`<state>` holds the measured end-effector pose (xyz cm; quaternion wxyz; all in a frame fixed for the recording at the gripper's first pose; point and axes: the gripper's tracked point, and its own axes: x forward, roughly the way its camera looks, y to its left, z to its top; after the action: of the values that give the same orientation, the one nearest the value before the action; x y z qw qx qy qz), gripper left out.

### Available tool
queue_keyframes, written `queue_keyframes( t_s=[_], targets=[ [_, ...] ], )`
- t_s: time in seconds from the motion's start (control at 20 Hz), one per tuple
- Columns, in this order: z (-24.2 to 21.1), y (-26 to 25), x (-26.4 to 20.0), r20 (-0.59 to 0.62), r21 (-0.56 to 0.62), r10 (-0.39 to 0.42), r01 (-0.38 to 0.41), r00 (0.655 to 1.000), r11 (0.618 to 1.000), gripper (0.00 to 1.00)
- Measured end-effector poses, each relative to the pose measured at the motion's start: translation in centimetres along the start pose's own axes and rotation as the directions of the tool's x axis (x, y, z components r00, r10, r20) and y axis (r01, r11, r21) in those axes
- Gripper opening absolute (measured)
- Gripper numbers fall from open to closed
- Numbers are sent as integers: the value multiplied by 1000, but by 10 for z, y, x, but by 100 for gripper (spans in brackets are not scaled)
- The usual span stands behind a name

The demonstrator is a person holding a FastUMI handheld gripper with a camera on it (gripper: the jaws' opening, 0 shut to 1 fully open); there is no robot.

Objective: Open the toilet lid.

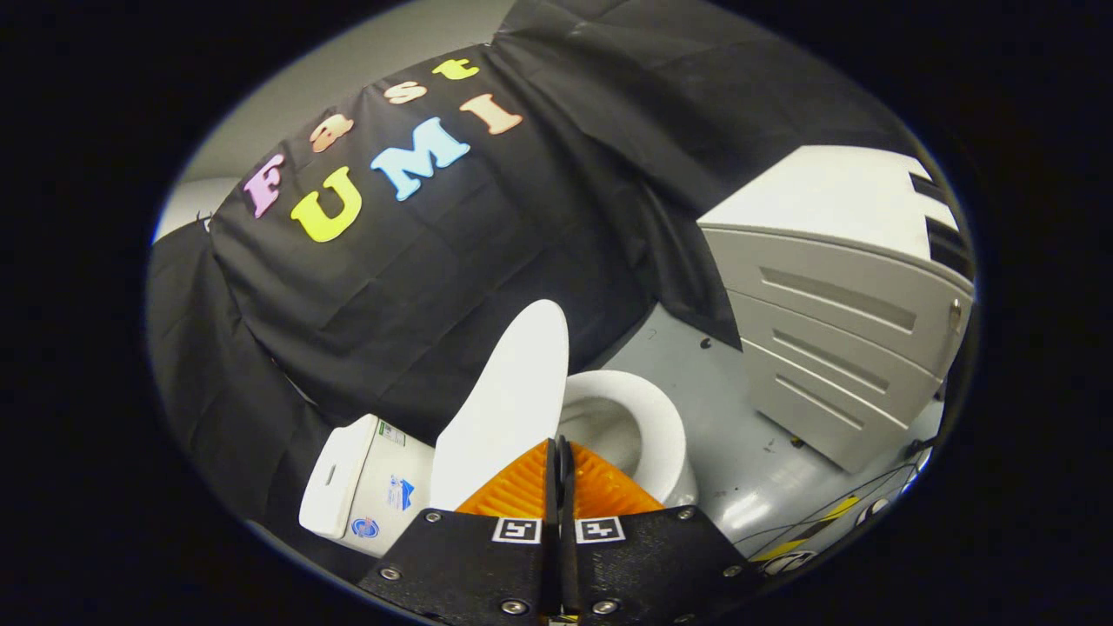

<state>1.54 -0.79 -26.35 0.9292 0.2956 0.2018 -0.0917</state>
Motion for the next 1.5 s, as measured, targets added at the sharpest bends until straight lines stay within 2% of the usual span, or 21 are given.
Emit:
queue_keyframes(
  t_s=[0.1, 0.4, 0.7, 1.1, 1.5],
  targets=[
    [8, 17, -7, 16, -77, -5, 6, 1000, 997, 0],
    [27, 66, -23, 77, -210, 6, 10, 997, 978, 0],
    [35, 103, -34, 110, -298, 2, 31, 994, 954, 0],
    [43, 168, -51, 177, -483, 3, 84, 984, 871, 0],
    [41, 224, -61, 219, -551, 26, 102, 975, 828, 0]
  ],
)
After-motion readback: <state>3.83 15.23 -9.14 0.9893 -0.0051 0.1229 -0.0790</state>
